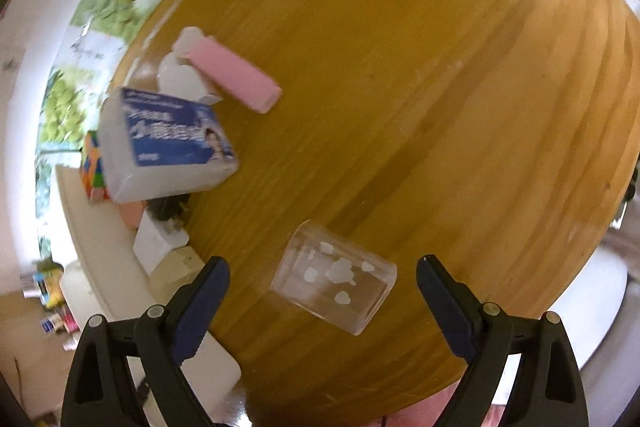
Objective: Organize rigid objects
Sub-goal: 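Move the right tool to the clear plastic box and close on it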
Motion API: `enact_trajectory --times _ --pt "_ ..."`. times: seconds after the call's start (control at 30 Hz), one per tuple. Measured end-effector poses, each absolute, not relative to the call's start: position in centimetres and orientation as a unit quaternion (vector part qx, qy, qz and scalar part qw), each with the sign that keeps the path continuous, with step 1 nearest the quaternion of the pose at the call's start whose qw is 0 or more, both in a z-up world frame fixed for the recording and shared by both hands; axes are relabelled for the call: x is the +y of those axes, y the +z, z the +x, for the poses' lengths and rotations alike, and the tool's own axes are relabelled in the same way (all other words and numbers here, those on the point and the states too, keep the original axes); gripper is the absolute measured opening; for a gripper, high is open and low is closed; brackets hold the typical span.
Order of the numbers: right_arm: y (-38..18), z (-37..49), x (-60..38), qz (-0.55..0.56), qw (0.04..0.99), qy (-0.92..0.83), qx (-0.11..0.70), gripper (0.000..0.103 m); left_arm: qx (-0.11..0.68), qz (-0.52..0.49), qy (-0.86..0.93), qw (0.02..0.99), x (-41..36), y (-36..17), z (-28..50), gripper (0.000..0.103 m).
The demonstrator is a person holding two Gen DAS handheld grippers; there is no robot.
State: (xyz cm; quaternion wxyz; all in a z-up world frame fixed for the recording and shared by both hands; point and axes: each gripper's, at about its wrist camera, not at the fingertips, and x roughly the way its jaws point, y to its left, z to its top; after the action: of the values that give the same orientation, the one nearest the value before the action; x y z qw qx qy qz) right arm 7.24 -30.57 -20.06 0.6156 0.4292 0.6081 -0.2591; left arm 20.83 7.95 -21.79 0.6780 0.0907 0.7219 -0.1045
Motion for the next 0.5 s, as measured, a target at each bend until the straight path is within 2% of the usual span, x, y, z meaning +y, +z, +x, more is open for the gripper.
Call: enact_trajectory --times 0.17,0.5 --pt "-21.2 6.1 -31.7 0.464 0.581 -0.298 0.598 0.095 0.723 0.088 -0.104 0.678 8.0 -21.8 20.8 0.006" --pt "-22.2 6.0 -31.9 0.465 0.565 -0.306 0.61 0.095 0.722 0.086 -0.101 0.679 8.3 -21.6 20.2 0.006"
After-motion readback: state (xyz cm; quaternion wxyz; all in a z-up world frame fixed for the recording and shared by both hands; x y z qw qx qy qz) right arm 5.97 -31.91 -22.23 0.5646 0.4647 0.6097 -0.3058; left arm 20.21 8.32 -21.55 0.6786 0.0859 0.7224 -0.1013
